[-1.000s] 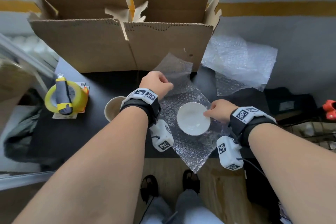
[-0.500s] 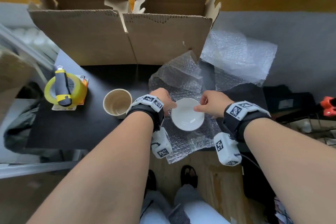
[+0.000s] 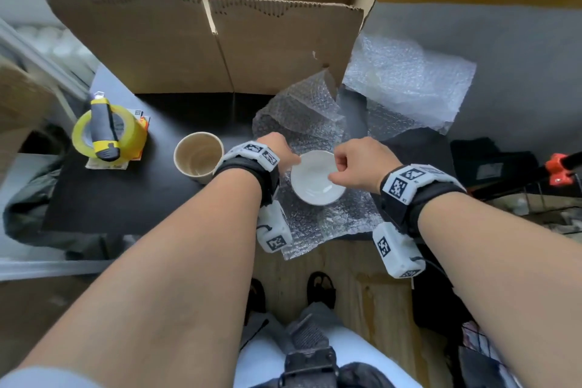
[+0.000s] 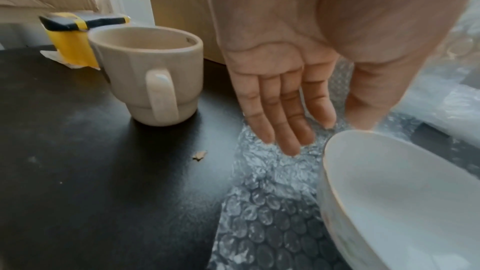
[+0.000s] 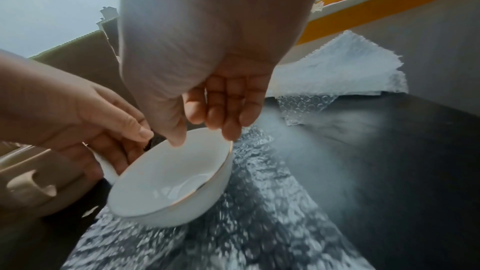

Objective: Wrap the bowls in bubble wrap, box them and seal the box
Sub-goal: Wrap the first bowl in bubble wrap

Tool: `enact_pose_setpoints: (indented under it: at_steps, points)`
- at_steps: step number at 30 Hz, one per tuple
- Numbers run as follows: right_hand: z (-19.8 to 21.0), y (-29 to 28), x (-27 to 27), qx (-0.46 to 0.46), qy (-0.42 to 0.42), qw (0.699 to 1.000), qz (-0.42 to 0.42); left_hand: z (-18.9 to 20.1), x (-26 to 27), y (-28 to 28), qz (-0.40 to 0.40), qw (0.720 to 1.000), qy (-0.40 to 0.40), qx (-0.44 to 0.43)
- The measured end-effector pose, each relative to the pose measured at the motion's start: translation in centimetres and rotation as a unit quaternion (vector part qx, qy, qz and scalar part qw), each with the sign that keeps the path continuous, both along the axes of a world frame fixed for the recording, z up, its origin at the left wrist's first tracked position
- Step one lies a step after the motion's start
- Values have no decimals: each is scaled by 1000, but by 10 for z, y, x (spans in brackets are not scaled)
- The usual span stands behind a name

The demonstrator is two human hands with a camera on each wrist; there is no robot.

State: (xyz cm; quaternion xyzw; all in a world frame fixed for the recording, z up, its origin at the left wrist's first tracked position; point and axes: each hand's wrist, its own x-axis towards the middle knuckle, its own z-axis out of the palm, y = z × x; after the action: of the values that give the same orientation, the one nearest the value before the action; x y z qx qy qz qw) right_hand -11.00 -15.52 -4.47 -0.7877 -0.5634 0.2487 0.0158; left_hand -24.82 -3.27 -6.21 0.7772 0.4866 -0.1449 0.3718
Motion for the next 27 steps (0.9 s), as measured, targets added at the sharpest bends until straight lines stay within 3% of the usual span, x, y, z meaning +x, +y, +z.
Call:
enact_pose_setpoints:
  at_steps: [7, 13, 18, 21, 24, 27]
  points:
    - [-5, -34, -16, -13, -11, 999, -45, 7, 1, -16, -34, 996, -45, 76]
    - [-30, -66, -40, -12, 5, 995, -101, -10, -14, -29, -7, 989, -119, 83]
    - [-51, -82, -57, -18, -27, 998, -48, -19, -25, -33, 20, 984, -154, 85]
    - [-64, -80, -64, -23, -88, 996, -13, -22, -27, -35, 28, 984, -161, 71]
    - [-70, -79, -68, 2, -156, 988, 8, -26, -30, -35, 21, 985, -162, 51]
    - [-68, -81, -67, -6, -163, 986, 33, -25, -32, -34, -4, 985, -171, 35]
